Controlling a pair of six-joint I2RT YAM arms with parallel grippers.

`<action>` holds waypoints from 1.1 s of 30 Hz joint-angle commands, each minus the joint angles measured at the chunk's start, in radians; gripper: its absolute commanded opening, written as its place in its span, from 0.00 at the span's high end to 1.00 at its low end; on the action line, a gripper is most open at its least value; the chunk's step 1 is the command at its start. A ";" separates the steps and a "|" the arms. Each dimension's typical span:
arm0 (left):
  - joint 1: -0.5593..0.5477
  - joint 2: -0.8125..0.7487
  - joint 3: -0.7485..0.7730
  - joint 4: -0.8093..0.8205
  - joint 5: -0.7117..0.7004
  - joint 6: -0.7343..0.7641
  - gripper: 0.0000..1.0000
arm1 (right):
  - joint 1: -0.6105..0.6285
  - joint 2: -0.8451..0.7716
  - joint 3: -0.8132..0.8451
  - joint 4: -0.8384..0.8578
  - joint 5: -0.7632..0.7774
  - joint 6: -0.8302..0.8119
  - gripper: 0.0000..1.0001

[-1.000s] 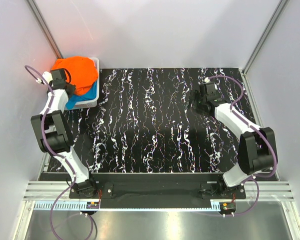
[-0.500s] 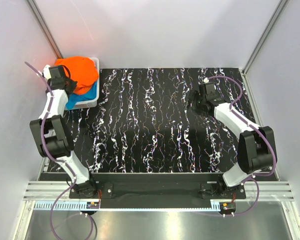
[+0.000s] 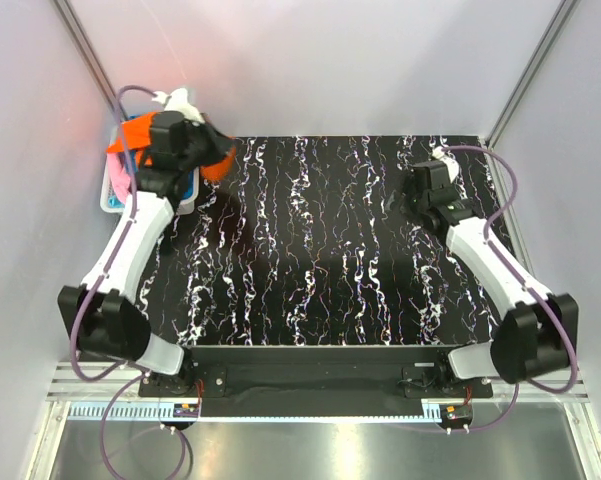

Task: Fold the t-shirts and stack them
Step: Grab the tshirt from the pile, then move the tshirt to the center of the board

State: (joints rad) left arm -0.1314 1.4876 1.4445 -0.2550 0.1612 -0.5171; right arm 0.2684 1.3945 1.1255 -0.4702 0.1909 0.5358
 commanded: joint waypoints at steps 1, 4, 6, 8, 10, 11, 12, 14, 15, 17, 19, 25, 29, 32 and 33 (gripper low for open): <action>-0.173 -0.154 0.019 0.034 0.155 0.124 1.00 | 0.006 -0.106 0.037 -0.062 0.146 0.050 0.20; -0.292 -0.228 0.040 -0.021 0.150 0.193 1.00 | 0.006 -0.164 0.010 -0.070 0.170 0.082 0.20; -0.336 -0.271 0.053 -0.038 0.197 0.203 1.00 | 0.006 -0.184 -0.007 -0.074 0.168 0.087 0.20; -0.355 -0.302 0.057 -0.044 0.219 0.200 1.00 | 0.008 -0.203 -0.015 -0.080 0.167 0.090 0.21; -0.363 -0.348 0.054 -0.044 0.254 0.197 1.00 | 0.008 -0.215 -0.020 -0.091 0.165 0.090 0.21; -0.364 -0.361 0.050 -0.053 0.258 0.196 1.00 | 0.006 -0.221 -0.023 -0.091 0.165 0.089 0.21; -0.364 -0.386 0.042 -0.055 0.261 0.201 1.00 | 0.006 -0.224 -0.026 -0.094 0.165 0.090 0.21; -0.364 -0.411 0.016 -0.076 0.138 0.197 0.94 | 0.008 -0.233 -0.029 -0.093 0.157 0.089 0.21; -0.364 -0.421 0.001 -0.087 0.079 0.196 0.29 | 0.008 -0.235 -0.027 -0.094 0.150 0.087 0.21; -0.366 -0.452 -0.073 -0.093 -0.117 0.192 0.01 | 0.006 -0.236 -0.024 -0.094 0.130 0.084 0.21; -0.364 -0.458 -0.108 -0.096 -0.173 0.184 0.01 | 0.006 -0.236 -0.021 -0.094 0.119 0.073 0.21; -0.364 -0.420 -0.186 -0.178 -0.385 0.027 0.01 | 0.006 -0.264 -0.036 -0.123 0.068 0.049 0.23; -0.373 -0.392 -0.263 -0.179 -0.212 -0.046 0.14 | 0.011 -0.324 -0.130 -0.160 0.010 0.056 0.26; -0.448 -0.380 -0.323 -0.184 -0.176 -0.078 0.37 | 0.023 -0.351 -0.197 -0.171 -0.014 0.082 0.28; -0.500 -0.377 -0.337 -0.187 -0.184 -0.086 0.42 | 0.029 -0.350 -0.210 -0.173 -0.019 0.096 0.30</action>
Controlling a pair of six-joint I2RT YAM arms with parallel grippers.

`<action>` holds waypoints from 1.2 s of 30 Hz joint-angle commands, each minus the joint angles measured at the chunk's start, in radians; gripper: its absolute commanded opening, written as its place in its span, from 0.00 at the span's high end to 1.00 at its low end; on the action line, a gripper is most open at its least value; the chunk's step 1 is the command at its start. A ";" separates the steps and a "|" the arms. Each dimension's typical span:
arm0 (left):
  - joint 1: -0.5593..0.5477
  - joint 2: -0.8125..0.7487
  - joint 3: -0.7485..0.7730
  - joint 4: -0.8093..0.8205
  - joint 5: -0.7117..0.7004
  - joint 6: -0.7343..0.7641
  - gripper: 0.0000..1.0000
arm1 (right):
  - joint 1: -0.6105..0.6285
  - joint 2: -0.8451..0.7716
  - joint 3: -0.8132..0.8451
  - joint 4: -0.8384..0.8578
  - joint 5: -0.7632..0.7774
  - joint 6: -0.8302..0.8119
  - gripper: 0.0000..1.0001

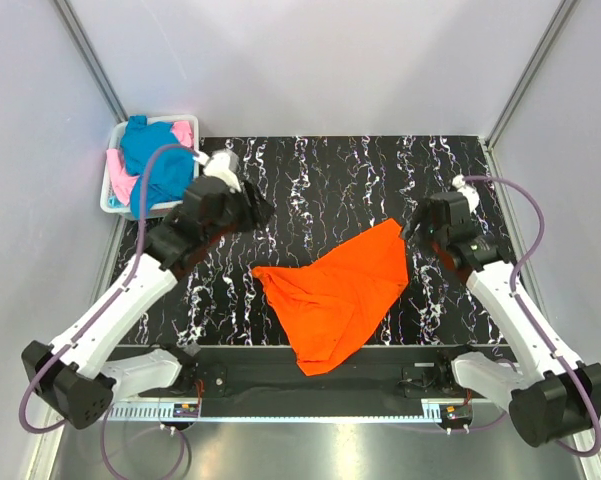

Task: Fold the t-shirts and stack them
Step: Move the tshirt to the center of the board, then flatten the tshirt out

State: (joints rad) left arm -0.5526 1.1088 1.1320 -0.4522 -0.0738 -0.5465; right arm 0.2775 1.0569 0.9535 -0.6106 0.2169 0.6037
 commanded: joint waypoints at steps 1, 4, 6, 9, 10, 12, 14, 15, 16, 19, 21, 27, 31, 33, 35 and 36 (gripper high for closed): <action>-0.104 0.005 -0.047 0.004 0.045 -0.075 0.45 | 0.032 -0.005 -0.054 -0.034 -0.048 0.031 0.31; -0.179 0.016 -0.070 -0.009 0.022 -0.122 0.63 | 0.055 0.025 -0.062 -0.041 -0.040 0.050 0.34; -0.200 0.022 -0.083 -0.032 0.020 -0.156 0.70 | 0.065 0.032 -0.061 -0.043 -0.034 0.060 0.35; -0.224 0.051 -0.120 -0.034 0.035 -0.214 0.72 | 0.072 0.044 -0.073 -0.031 -0.043 0.073 0.35; -0.231 0.077 -0.129 -0.036 0.037 -0.234 0.73 | 0.075 0.048 -0.076 -0.028 -0.050 0.080 0.35; -0.256 0.101 -0.140 -0.036 0.040 -0.253 0.73 | 0.091 0.057 -0.094 -0.012 -0.077 0.093 0.36; -0.279 0.132 -0.155 -0.034 0.035 -0.276 0.68 | 0.107 0.072 -0.114 -0.008 -0.071 0.102 0.36; -0.303 0.144 -0.158 -0.034 0.035 -0.282 0.66 | 0.130 0.084 -0.122 -0.006 -0.065 0.116 0.37; -0.319 0.155 -0.159 -0.036 0.032 -0.286 0.64 | 0.138 0.089 -0.128 -0.005 -0.062 0.120 0.37; -0.369 0.195 -0.166 -0.034 0.029 -0.306 0.61 | 0.175 0.109 -0.142 -0.006 -0.041 0.143 0.37; -0.410 0.224 -0.163 -0.034 0.026 -0.316 0.61 | 0.187 0.123 -0.142 0.000 -0.022 0.154 0.37; -0.497 0.321 -0.120 -0.034 0.023 -0.339 0.60 | 0.203 0.155 -0.139 0.002 0.010 0.176 0.37; -0.529 0.425 -0.014 -0.010 0.042 -0.305 0.62 | 0.204 0.154 -0.142 0.000 0.045 0.205 0.38; -0.540 0.480 0.029 -0.006 0.045 -0.291 0.62 | 0.206 0.143 -0.147 0.000 0.079 0.223 0.37; -0.541 0.520 0.072 0.009 0.051 -0.283 0.62 | 0.204 0.129 -0.145 -0.005 0.111 0.229 0.36; -0.541 0.532 0.083 0.013 0.051 -0.282 0.62 | 0.203 0.124 -0.142 -0.006 0.119 0.229 0.36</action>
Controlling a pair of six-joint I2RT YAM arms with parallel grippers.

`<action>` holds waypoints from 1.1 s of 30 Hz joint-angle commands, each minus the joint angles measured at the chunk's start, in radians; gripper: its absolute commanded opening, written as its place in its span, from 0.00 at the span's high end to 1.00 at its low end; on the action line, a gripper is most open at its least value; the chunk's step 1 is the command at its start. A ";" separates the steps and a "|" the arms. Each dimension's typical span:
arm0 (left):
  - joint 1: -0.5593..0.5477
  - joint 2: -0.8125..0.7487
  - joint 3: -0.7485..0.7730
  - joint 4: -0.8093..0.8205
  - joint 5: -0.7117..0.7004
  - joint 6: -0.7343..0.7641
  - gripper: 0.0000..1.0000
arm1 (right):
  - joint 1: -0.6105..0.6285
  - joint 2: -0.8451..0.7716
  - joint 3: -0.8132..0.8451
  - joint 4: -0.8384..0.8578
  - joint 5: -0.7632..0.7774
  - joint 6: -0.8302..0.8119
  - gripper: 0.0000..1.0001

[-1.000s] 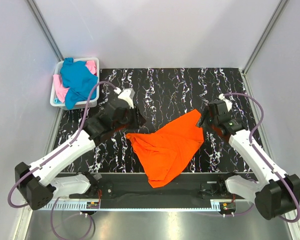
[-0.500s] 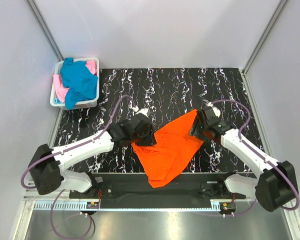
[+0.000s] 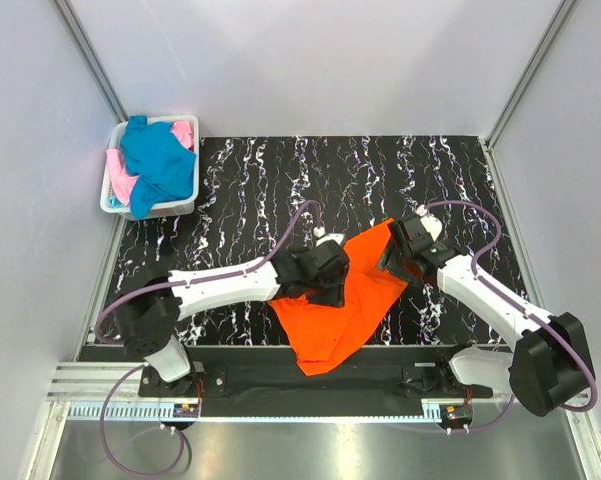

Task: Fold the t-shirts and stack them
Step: Flatten the tshirt out

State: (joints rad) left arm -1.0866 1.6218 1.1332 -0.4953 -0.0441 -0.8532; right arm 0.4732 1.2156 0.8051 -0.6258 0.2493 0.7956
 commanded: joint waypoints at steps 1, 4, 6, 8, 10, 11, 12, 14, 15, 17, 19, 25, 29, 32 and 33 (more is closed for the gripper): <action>-0.006 0.029 0.100 0.064 0.023 0.028 0.62 | 0.007 -0.034 0.009 0.009 0.091 0.036 0.35; -0.007 0.067 0.134 0.067 0.015 0.028 0.62 | 0.008 -0.018 0.031 -0.003 0.093 0.031 0.35; -0.007 0.101 0.148 0.064 0.032 0.026 0.62 | 0.007 -0.004 0.037 -0.015 0.096 0.031 0.35; -0.007 0.125 0.161 0.066 0.038 0.019 0.62 | 0.007 -0.005 0.040 -0.023 0.097 0.031 0.35; -0.007 0.153 0.165 0.066 0.038 0.011 0.62 | 0.007 -0.013 0.039 -0.028 0.102 0.034 0.35; -0.009 0.161 0.165 0.067 0.062 0.009 0.62 | 0.008 -0.019 0.036 -0.031 0.107 0.036 0.35; -0.009 0.168 0.163 0.064 0.061 0.009 0.62 | 0.007 -0.030 0.032 -0.032 0.108 0.039 0.35; -0.010 0.184 0.162 0.064 0.050 0.005 0.61 | 0.007 -0.039 0.026 -0.034 0.110 0.040 0.34; -0.012 0.185 0.155 0.064 0.047 0.003 0.59 | 0.007 -0.042 0.026 -0.034 0.111 0.039 0.34; -0.012 0.190 0.151 0.060 0.047 -0.009 0.56 | 0.007 -0.044 0.023 -0.034 0.111 0.040 0.34; -0.010 0.193 0.146 0.061 0.049 -0.014 0.53 | 0.008 -0.036 0.023 -0.035 0.110 0.040 0.34; -0.015 0.227 0.157 0.057 0.027 -0.021 0.50 | 0.008 -0.031 0.020 -0.040 0.108 0.040 0.34; -0.019 0.257 0.169 0.044 0.023 -0.026 0.50 | 0.008 -0.050 0.019 -0.045 0.111 0.045 0.34; -0.021 0.266 0.171 0.032 -0.002 -0.026 0.51 | 0.007 -0.065 0.016 -0.048 0.111 0.048 0.33; -0.021 0.270 0.171 0.031 -0.007 -0.024 0.52 | 0.007 -0.068 0.016 -0.049 0.111 0.048 0.34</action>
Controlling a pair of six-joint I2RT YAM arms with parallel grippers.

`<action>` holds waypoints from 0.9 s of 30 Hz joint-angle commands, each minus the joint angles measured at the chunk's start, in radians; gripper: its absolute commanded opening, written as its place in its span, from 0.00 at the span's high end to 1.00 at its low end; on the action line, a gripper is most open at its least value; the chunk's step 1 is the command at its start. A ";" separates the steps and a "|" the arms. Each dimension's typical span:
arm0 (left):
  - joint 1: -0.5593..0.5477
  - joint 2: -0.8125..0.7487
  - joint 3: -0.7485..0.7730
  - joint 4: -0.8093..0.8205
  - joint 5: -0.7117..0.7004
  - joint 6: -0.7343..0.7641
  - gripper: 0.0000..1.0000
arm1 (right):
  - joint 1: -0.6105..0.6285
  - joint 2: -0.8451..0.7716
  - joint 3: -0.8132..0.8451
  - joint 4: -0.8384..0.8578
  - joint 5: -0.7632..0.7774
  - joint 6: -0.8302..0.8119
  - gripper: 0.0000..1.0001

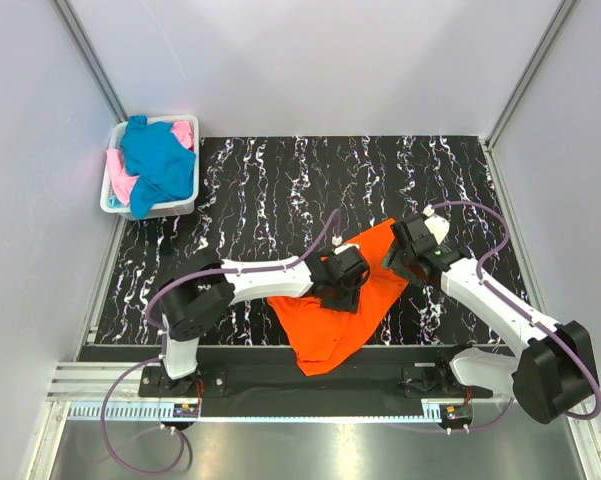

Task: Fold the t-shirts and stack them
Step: Flatten the tshirt out

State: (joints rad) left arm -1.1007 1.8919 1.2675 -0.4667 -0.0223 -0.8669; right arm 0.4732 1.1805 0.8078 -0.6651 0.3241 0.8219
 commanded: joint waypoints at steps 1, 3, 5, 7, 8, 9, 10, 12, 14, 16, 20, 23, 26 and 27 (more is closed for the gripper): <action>-0.007 0.001 0.036 0.002 -0.034 -0.009 0.53 | 0.007 -0.032 0.013 -0.008 0.036 0.022 0.33; -0.007 0.004 0.036 -0.001 -0.037 -0.009 0.56 | 0.007 -0.027 0.014 -0.010 0.035 0.025 0.34; -0.007 0.001 0.036 -0.003 -0.044 -0.007 0.60 | 0.007 -0.019 0.016 -0.011 0.033 0.023 0.34; -0.008 -0.014 0.035 -0.006 -0.056 -0.006 0.62 | 0.007 -0.013 0.018 -0.010 0.030 0.022 0.34; -0.008 -0.020 0.033 -0.009 -0.060 -0.006 0.62 | 0.007 -0.009 0.018 -0.010 0.032 0.022 0.34; -0.007 -0.027 0.032 -0.012 -0.067 -0.003 0.65 | 0.008 -0.004 0.019 -0.010 0.029 0.022 0.34; -0.007 -0.037 0.030 -0.016 -0.080 0.000 0.67 | 0.007 -0.004 0.019 -0.010 0.030 0.022 0.34; -0.007 -0.042 0.029 -0.024 -0.088 0.005 0.72 | 0.007 0.002 0.022 -0.011 0.027 0.022 0.34; -0.007 -0.048 0.029 -0.038 -0.106 0.006 0.94 | 0.007 0.004 0.025 -0.010 0.026 0.019 0.34; -0.007 -0.057 0.032 -0.053 -0.116 0.009 1.00 | 0.007 0.004 0.024 -0.011 0.026 0.019 0.34; -0.008 -0.108 0.030 -0.090 -0.169 0.005 1.00 | 0.007 0.008 0.021 -0.010 0.023 0.020 0.34; -0.007 -0.187 0.021 -0.133 -0.223 -0.003 1.00 | 0.008 0.021 0.021 -0.008 0.023 0.022 0.34; -0.008 -0.287 0.000 -0.171 -0.271 -0.012 1.00 | 0.008 0.034 0.021 -0.010 0.018 0.022 0.34; -0.007 -0.318 -0.011 -0.194 -0.286 -0.023 1.00 | 0.008 0.039 0.021 -0.007 0.018 0.022 0.34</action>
State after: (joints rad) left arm -1.1046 1.7073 1.2655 -0.6155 -0.2035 -0.8669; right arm 0.4732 1.2091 0.8078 -0.6777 0.3233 0.8276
